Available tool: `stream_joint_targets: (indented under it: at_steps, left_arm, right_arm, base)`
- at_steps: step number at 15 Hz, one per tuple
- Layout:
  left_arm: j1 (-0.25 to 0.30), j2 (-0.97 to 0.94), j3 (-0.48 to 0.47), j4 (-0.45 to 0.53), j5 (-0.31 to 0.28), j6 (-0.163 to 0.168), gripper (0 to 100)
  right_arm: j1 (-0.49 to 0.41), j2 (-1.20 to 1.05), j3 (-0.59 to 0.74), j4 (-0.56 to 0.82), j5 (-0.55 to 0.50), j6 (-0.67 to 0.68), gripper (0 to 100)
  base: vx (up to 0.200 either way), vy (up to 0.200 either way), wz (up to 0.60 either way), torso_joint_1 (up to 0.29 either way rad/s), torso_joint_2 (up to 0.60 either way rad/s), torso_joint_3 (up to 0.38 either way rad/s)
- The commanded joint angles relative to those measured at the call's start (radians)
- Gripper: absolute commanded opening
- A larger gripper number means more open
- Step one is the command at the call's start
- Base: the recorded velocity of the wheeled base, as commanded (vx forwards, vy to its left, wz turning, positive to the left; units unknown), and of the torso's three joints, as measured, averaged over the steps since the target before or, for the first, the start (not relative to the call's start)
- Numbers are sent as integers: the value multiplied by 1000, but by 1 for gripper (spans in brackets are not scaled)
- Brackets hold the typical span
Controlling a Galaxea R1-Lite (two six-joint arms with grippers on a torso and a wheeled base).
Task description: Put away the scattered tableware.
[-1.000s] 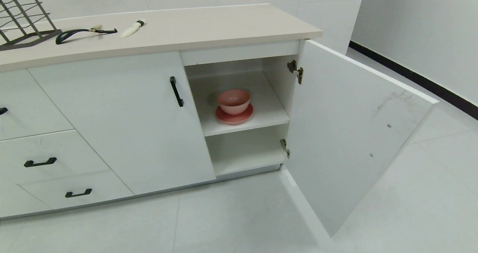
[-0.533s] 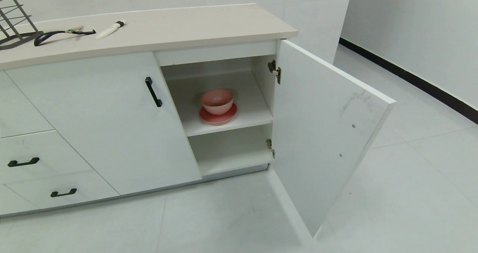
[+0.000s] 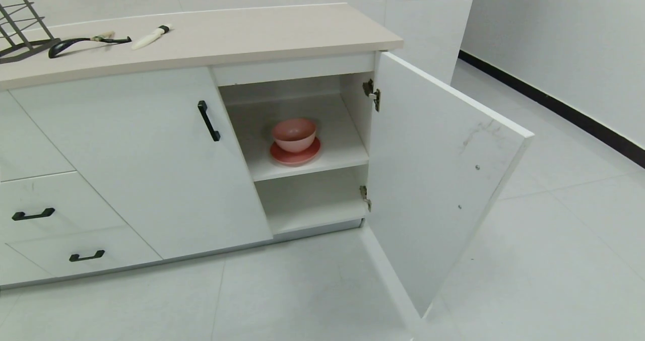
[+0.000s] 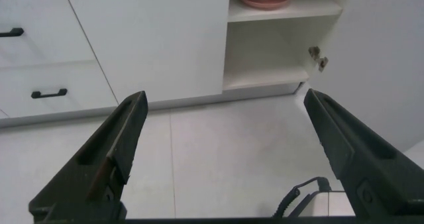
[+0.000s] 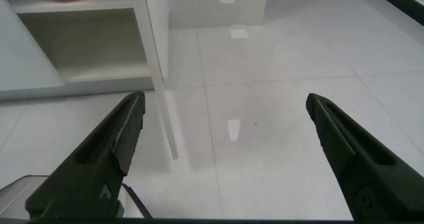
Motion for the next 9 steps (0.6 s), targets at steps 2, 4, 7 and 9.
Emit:
stream_joint_targets:
  at_steps: [2,4,7,9]
  left_arm:
    - [1,0,0,0,0,-1,100]
    - [1,0,0,0,0,1,100]
    - [1,0,0,0,0,1,100]
    - [1,0,0,0,0,1,100]
  right_arm:
    - [2,2,0,0,0,0,100]
    - [2,2,0,0,0,0,100]
    - [2,2,0,0,0,0,100]
    - [2,2,0,0,0,1,100]
  base:
    - [0,0,0,0,0,0]
    - [0,0,0,0,0,0]
    - [0,0,0,0,0,0]
    - [0,0,0,0,0,0]
